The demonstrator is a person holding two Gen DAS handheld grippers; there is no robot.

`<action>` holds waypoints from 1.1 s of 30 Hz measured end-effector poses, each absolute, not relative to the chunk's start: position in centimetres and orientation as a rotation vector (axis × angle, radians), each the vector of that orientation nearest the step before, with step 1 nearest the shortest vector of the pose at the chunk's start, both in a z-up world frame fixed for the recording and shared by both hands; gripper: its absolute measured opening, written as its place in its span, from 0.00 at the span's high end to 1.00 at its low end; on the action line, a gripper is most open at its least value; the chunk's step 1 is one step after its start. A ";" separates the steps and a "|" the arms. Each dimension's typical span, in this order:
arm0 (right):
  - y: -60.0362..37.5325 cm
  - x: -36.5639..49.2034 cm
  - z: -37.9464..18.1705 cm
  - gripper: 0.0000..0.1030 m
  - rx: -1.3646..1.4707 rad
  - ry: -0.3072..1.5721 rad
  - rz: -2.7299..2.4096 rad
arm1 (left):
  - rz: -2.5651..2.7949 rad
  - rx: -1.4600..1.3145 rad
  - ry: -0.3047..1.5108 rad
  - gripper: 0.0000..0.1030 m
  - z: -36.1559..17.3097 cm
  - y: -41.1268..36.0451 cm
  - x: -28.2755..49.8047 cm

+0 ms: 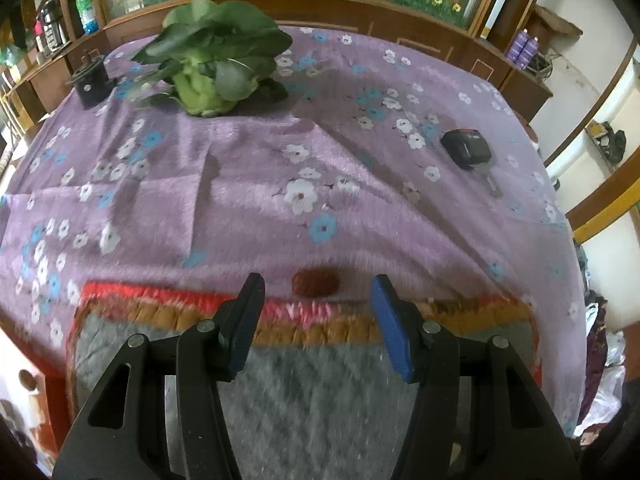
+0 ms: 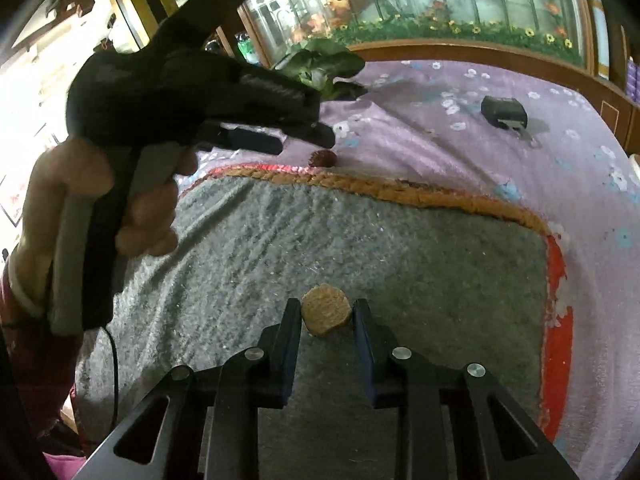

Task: Organize fruits
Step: 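Grasp the red date with the left tool while the right tool grasps a beige cookie, then carry the red date and beige cookie over the white tray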

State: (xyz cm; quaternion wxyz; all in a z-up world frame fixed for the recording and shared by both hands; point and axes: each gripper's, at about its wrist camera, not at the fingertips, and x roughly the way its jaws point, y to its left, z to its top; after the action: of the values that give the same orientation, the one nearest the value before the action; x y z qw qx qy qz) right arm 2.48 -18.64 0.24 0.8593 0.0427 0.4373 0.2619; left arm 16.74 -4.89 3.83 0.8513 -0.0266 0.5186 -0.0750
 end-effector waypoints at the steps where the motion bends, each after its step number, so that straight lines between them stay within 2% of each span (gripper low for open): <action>1: -18.7 2.5 0.2 0.75 0.093 0.919 0.551 | -0.153 -0.053 1.101 0.46 3.6 -5.1 17.1; 6: -19.0 2.6 0.3 0.75 0.111 0.916 0.566 | -0.147 -0.025 1.133 0.47 2.1 -5.9 17.6; 10: -18.9 2.5 0.3 0.75 0.112 0.915 0.575 | -0.131 -0.035 1.134 0.65 1.5 -5.6 18.3; 11: -18.9 2.4 0.4 0.75 0.113 0.913 0.579 | -0.135 -0.044 1.128 0.74 1.5 -5.4 18.4; 23: -18.9 2.1 0.4 0.75 0.118 0.902 0.598 | -0.125 -0.083 1.073 0.74 4.6 -2.3 15.5; 33: -16.4 0.9 1.5 0.75 0.075 0.903 0.599 | -0.069 -0.013 0.990 0.74 7.0 1.7 7.7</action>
State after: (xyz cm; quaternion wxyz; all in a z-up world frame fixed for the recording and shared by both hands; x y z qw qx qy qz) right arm 0.86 -16.44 1.53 0.8561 0.0356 0.4297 0.2849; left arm 7.73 1.68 7.03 0.8795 -0.0060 0.4748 -0.0332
